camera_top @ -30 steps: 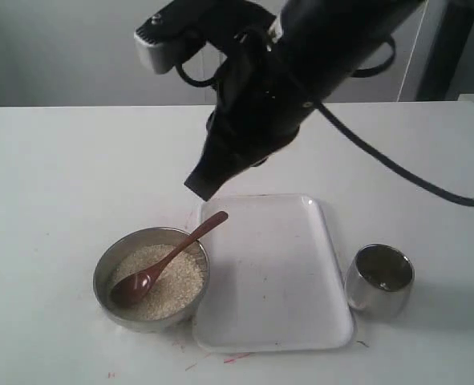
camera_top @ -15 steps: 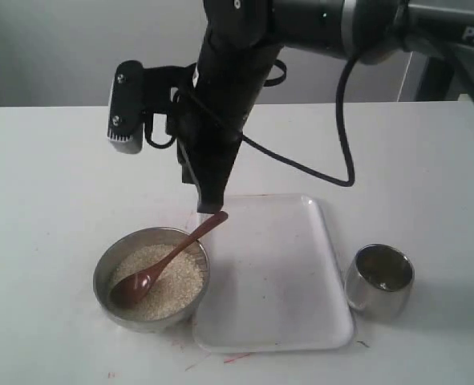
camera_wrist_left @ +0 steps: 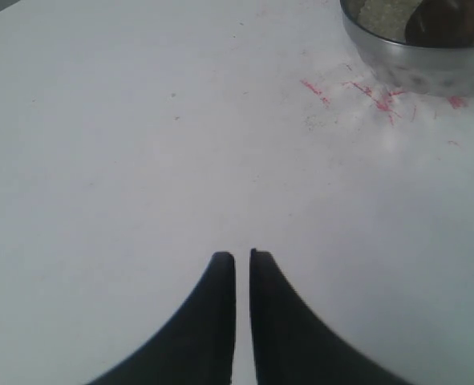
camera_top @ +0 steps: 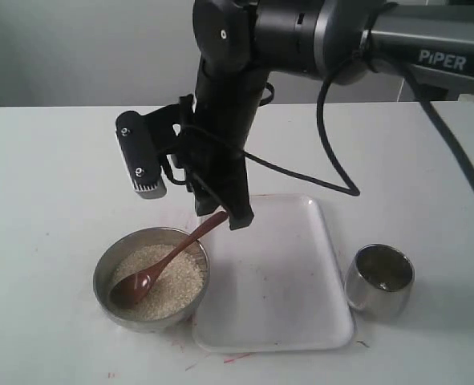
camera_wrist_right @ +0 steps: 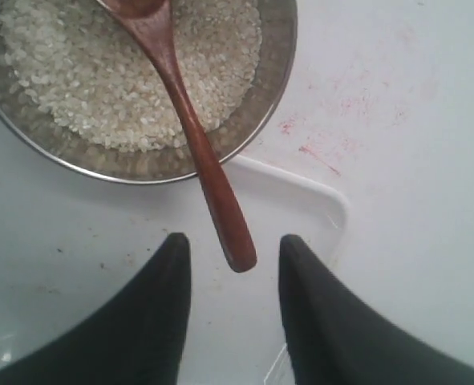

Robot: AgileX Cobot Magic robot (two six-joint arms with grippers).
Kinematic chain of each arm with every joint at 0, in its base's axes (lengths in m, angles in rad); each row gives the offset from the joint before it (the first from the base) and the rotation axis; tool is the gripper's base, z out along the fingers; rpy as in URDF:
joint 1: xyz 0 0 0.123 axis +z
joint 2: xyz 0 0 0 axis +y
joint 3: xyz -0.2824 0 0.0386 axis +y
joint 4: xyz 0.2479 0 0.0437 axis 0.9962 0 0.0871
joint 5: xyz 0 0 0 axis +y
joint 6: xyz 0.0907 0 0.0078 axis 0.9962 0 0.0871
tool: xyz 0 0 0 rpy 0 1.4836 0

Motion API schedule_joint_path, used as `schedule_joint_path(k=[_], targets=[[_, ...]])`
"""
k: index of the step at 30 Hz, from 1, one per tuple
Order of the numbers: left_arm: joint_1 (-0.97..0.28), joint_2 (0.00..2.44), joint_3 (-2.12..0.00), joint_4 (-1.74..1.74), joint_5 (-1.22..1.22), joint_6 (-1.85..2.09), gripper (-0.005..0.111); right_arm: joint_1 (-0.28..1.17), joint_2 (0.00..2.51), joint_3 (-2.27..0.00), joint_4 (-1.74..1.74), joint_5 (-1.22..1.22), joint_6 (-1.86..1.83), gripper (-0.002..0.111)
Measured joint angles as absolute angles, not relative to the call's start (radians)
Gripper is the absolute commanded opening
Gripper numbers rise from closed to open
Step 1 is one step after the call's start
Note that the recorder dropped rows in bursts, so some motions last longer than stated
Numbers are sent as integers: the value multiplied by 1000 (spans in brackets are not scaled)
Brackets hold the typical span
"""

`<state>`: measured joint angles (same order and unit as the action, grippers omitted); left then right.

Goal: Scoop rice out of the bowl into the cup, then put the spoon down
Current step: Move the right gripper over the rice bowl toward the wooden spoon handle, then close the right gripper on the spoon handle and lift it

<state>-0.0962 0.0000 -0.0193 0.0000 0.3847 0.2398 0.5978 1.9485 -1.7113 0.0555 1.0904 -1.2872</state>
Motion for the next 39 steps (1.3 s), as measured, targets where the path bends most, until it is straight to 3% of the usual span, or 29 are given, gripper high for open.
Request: schedule_joint_path(k=[10,39], targets=[[-96,0,-19,0,385,240,14,598,2044,-1713,-10,1094,-1378,45],[-96,0,-19,0,385,240,14,598,2121,-1713,-42,1027,-1405,44]])
